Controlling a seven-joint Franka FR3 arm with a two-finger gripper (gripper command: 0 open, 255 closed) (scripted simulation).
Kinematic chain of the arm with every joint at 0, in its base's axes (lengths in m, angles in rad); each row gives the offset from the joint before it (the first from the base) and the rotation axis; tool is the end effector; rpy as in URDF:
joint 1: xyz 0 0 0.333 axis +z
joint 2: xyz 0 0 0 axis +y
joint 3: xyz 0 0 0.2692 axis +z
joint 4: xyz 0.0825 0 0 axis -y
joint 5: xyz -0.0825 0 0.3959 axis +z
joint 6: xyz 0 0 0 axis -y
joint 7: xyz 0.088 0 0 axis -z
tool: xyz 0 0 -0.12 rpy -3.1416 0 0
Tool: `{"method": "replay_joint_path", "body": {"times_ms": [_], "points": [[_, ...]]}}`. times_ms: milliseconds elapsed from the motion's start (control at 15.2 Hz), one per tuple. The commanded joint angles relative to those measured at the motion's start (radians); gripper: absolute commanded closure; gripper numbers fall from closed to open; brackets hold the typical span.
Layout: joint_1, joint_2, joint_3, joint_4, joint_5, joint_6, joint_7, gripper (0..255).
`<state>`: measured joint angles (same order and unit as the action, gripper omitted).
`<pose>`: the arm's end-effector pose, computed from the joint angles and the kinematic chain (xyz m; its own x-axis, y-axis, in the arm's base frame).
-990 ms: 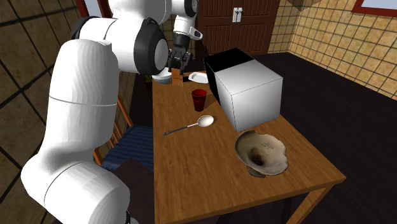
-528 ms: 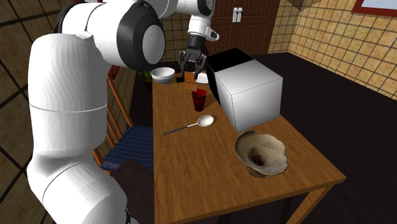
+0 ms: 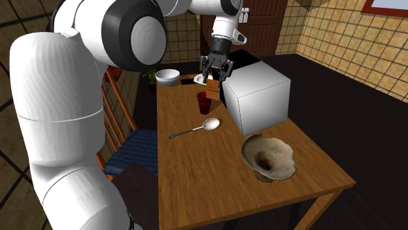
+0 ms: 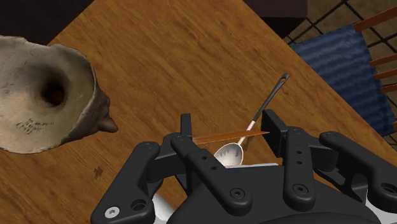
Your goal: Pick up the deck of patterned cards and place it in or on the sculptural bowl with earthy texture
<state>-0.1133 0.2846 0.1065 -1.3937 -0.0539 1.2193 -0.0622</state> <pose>0.5826 -0.0180 0.4620 0.8957 0.0469 -0.4422 0.0504 -0.9987 -0.0037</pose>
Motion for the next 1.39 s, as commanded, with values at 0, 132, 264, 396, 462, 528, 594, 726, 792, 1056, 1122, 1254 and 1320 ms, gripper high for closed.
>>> {"method": "replay_joint_path", "body": {"times_ms": [0,132,264,396,462,528,594,726,792,1056,1122,1254,1320], "points": [[-0.031,-0.011,-0.019,-0.012,-0.017,0.003,-0.053,255],[-0.058,-0.019,-0.036,-0.019,-0.032,0.005,-0.099,255],[-0.084,-0.022,-0.054,-0.020,-0.047,0.005,-0.146,255],[-0.110,-0.022,-0.071,-0.015,-0.063,0.006,-0.192,255],[-0.123,-0.020,-0.080,-0.011,-0.071,0.006,-0.215,255],[-0.136,-0.017,-0.089,-0.005,-0.078,0.005,-0.238,255],[-0.149,-0.014,-0.097,0.002,-0.086,0.005,-0.261,255],[-0.175,-0.003,-0.114,0.021,-0.101,0.004,-0.308,255],[-0.188,0.004,-0.123,0.032,-0.108,0.003,-0.331,255],[-0.241,0.044,-0.156,0.095,-0.135,-0.005,-0.424,255],[-0.255,0.056,-0.164,0.115,-0.141,-0.008,-0.447,255],[-0.283,0.087,-0.180,0.162,-0.152,-0.015,-0.496,255],[-0.284,0.083,-0.179,0.143,-0.152,0.000,-0.492,255]]}}
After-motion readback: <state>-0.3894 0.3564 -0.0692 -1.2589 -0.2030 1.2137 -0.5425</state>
